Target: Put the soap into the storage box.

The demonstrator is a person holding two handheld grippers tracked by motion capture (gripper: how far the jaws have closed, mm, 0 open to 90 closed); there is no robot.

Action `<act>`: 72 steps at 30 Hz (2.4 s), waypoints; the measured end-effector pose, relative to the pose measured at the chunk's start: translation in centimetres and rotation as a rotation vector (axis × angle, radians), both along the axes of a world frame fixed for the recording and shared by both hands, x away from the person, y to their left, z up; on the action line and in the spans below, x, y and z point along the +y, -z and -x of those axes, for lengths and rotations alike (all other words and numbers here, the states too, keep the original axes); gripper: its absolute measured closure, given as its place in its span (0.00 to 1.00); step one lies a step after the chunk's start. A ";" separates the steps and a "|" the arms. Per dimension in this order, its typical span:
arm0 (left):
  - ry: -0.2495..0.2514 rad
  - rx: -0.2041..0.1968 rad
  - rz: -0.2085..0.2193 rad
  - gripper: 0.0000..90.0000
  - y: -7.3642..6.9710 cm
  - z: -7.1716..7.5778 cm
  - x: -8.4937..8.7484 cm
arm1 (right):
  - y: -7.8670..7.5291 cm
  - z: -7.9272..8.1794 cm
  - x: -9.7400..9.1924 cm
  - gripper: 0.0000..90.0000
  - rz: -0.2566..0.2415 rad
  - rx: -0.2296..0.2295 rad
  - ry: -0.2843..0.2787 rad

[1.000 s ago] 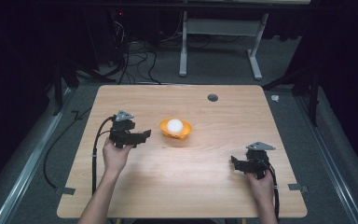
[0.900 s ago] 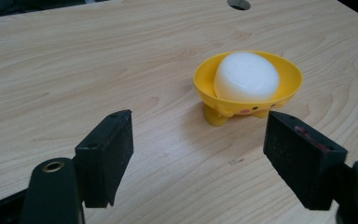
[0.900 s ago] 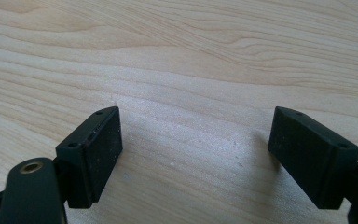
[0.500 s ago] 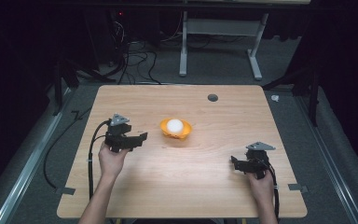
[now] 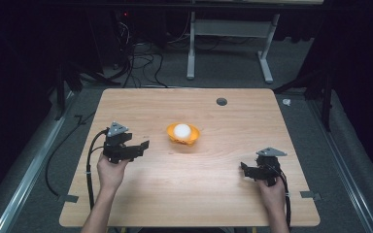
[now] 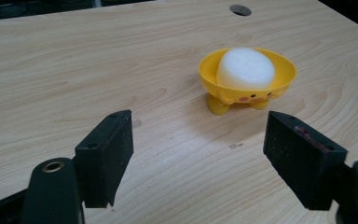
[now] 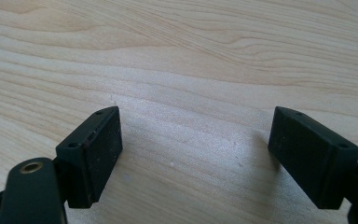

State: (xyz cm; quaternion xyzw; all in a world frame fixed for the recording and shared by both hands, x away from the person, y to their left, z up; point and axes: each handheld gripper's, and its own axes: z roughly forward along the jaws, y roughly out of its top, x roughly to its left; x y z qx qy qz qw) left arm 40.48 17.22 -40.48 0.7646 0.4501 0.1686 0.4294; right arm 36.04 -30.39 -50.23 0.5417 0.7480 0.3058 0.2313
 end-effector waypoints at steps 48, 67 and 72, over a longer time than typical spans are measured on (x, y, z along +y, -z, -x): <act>-0.047 0.035 0.044 0.28 2.9 3.1 1.9 | 0.0 0.0 0.0 0.20 0.000 0.000 0.003; -0.054 0.079 0.028 0.27 4.7 3.5 2.0 | 0.0 0.0 0.0 0.20 -0.001 0.000 0.004; -0.053 0.083 0.013 0.27 5.1 3.6 1.9 | 0.0 0.0 0.0 0.20 -0.001 0.000 0.004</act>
